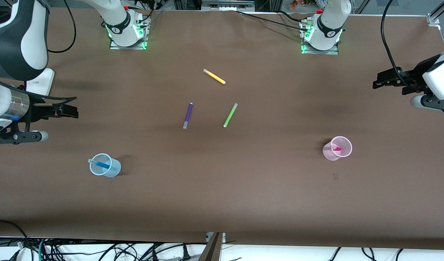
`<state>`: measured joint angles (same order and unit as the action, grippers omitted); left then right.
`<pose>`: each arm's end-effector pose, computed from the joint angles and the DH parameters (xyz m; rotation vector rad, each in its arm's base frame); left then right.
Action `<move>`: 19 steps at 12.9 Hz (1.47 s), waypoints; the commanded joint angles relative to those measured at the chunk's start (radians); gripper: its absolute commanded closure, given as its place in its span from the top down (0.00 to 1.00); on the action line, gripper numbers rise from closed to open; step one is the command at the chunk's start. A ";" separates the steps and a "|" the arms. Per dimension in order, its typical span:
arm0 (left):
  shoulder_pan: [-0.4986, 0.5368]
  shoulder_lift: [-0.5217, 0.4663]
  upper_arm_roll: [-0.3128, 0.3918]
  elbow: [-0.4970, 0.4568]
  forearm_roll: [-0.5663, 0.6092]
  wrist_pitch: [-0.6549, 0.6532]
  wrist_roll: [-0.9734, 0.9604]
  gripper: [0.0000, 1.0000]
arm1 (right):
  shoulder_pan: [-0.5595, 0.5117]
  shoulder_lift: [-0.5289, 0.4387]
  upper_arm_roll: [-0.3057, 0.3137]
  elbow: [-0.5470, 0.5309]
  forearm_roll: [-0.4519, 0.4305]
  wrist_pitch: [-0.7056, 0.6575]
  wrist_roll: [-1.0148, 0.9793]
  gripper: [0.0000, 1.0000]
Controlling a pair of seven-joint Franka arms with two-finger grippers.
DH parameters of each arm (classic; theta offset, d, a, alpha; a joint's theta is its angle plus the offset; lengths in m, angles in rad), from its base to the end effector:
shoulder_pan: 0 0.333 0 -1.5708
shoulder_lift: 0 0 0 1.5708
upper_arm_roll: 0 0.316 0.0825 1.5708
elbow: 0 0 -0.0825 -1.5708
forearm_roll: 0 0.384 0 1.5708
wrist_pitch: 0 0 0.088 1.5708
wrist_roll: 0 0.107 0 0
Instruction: Place pink and blue markers in matching cups
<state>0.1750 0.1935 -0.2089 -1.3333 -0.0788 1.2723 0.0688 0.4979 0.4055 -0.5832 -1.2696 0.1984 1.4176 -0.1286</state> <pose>0.5786 -0.0167 0.6038 2.9912 -0.1762 -0.3735 0.6396 0.0397 0.5386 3.1219 0.1109 -0.3073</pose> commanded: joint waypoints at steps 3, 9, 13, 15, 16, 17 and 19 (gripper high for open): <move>-0.093 -0.029 0.029 0.000 0.040 -0.021 -0.029 1.00 | -0.362 -0.167 0.423 -0.062 -0.092 -0.026 0.009 1.00; -0.233 -0.284 0.175 -0.387 0.048 0.206 -0.014 1.00 | -0.429 -0.329 0.470 -0.210 -0.234 0.058 -0.003 1.00; -0.230 -0.252 0.175 -0.366 0.048 0.236 -0.015 1.00 | -0.433 -0.369 0.508 -0.257 -0.237 0.086 0.014 1.00; -0.230 -0.249 0.174 -0.362 0.050 0.239 -0.015 1.00 | -0.440 -0.373 0.537 -0.257 -0.235 0.060 0.113 1.00; -0.227 -0.249 0.174 -0.360 0.050 0.242 -0.015 1.00 | -0.441 -0.372 0.537 -0.257 -0.229 0.031 0.154 1.00; -0.226 -0.247 0.174 -0.359 0.048 0.243 -0.015 1.00 | -0.440 -0.366 0.534 -0.254 -0.228 0.023 0.149 1.00; -0.226 -0.247 0.174 -0.357 0.048 0.251 -0.015 1.00 | -0.437 -0.352 0.533 -0.245 -0.237 0.026 0.144 1.00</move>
<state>-0.0412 -0.0504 -0.0415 -1.6894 -0.0604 1.5073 0.0490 0.0764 0.0660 -0.0631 -1.4957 -0.0205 1.4460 0.0019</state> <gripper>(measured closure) 0.000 0.000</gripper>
